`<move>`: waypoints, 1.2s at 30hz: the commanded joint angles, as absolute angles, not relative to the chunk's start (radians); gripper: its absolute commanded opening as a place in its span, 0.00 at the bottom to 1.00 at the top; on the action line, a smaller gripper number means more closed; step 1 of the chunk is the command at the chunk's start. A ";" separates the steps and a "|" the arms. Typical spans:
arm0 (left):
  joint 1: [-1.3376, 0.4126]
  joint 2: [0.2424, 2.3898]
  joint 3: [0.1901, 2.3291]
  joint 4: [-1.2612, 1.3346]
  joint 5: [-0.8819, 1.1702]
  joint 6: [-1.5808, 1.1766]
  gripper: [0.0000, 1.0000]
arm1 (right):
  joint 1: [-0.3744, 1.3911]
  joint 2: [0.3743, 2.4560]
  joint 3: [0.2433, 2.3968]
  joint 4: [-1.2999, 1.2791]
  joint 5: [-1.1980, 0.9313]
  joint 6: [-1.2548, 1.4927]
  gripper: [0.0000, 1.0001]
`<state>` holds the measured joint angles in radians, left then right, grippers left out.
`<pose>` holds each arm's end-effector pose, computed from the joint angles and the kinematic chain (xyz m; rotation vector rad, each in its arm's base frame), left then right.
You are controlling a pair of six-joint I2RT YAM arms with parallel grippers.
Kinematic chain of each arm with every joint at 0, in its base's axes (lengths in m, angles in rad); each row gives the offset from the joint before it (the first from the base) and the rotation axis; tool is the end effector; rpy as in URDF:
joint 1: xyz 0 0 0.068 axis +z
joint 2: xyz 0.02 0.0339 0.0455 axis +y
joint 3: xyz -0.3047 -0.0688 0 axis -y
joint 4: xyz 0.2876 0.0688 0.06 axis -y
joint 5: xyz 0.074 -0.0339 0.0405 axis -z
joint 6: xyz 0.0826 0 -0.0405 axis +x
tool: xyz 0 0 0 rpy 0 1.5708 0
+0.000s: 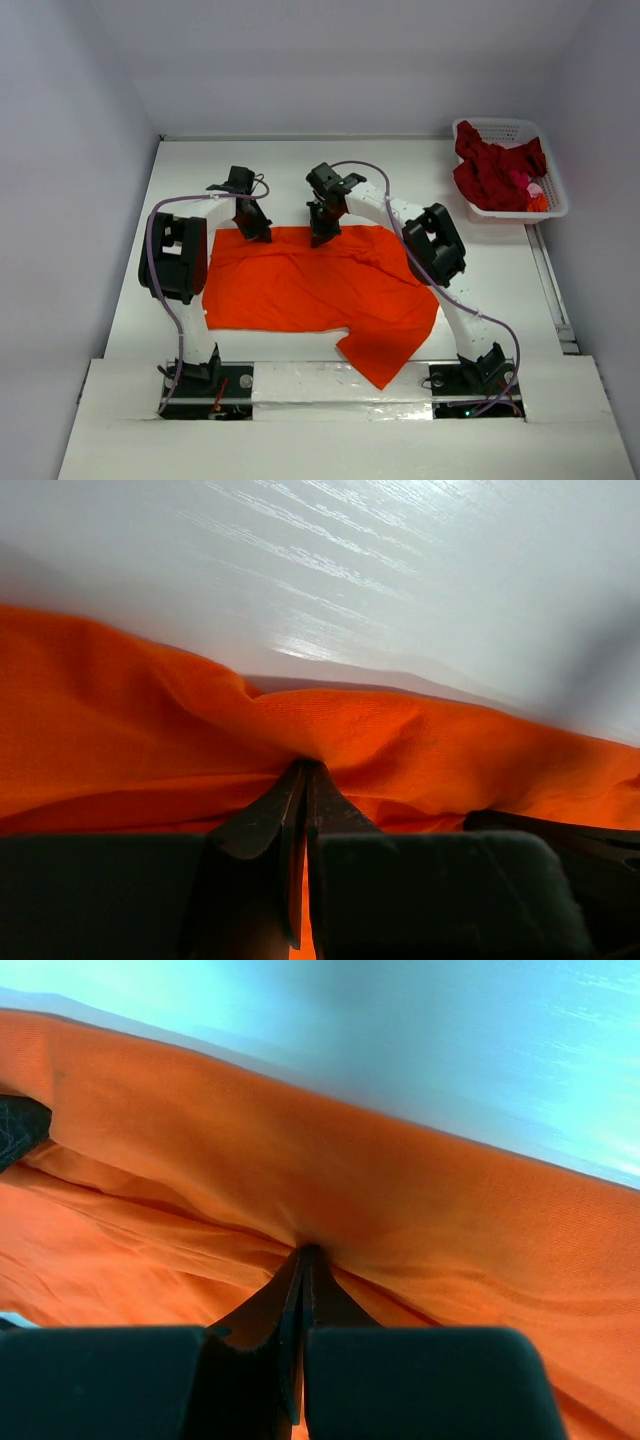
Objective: Fold and stack the t-shirts
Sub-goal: Fold the tshirt
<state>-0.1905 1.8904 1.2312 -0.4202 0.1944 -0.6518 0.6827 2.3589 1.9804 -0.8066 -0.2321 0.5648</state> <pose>0.4418 -0.1014 0.1373 -0.5580 2.6674 -0.5217 0.4408 0.3829 0.1348 -0.2369 2.8929 0.6056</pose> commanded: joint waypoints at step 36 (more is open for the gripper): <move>-0.198 1.885 1.287 -0.502 0.129 -0.637 0.00 | 0.735 2.039 1.546 -0.666 -0.224 0.597 0.00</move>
<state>-0.1905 1.8992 1.2640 -0.4759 0.1486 -0.6506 0.7277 2.1036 1.5719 -0.7082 -0.2352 0.5907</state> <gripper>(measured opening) 0.003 0.010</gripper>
